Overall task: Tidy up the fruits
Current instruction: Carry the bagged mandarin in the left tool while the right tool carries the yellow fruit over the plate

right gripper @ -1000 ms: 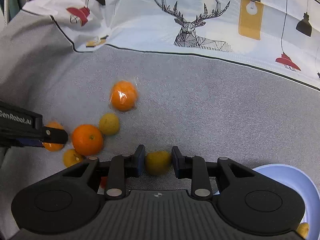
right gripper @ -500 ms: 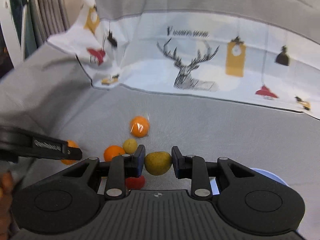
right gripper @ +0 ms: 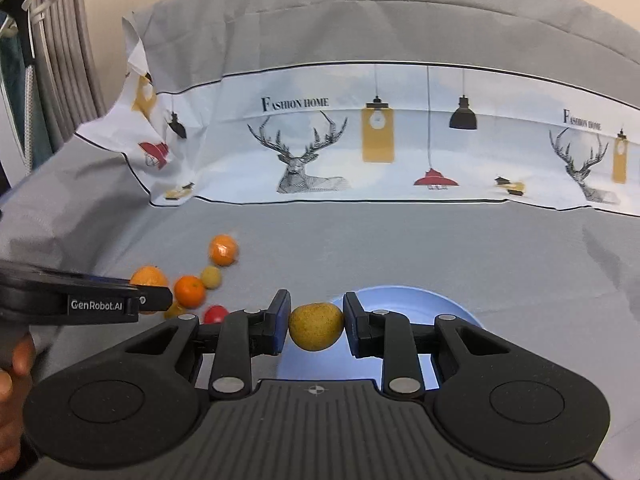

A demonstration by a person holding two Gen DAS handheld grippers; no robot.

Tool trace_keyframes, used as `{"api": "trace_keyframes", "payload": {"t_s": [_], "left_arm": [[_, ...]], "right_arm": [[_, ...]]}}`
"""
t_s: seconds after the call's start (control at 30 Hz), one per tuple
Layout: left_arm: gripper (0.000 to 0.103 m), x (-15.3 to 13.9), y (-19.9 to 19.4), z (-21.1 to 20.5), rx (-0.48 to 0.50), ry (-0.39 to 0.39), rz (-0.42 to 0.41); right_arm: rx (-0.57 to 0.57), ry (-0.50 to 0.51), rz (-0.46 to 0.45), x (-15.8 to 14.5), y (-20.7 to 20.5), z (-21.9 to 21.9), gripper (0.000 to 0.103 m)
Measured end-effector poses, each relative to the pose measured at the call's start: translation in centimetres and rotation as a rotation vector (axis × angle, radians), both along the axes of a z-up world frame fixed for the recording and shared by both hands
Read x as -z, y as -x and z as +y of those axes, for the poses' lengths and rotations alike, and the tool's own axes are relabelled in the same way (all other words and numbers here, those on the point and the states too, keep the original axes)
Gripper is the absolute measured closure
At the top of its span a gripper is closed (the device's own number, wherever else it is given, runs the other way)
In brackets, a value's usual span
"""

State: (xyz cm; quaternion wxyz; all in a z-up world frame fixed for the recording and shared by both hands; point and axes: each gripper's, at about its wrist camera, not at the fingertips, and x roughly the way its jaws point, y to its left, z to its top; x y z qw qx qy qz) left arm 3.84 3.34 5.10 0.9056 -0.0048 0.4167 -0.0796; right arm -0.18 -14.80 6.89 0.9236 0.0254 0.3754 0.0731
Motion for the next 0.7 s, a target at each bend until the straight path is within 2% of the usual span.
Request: {"api": "trace_keyframes", "payload": {"t_s": [0.2, 0.3, 0.7], "left_arm": [[0.066, 0.6, -1.0, -1.5, 0.053, -0.004, -0.014], [0.066, 0.8, -1.4, -2.2, 0.073, -0.005, -0.020], [0.066, 1.1, -1.6, -4.4, 0.121, 0.046, -0.034]], "right_arm": [[0.020, 0.044, 0.022, 2.7, -0.2, -1.6, 0.073], [0.045, 0.039, -0.005, 2.6, -0.4, -2.7, 0.073], [0.178, 0.017, 0.017, 3.7, -1.3, -6.7, 0.073]]}}
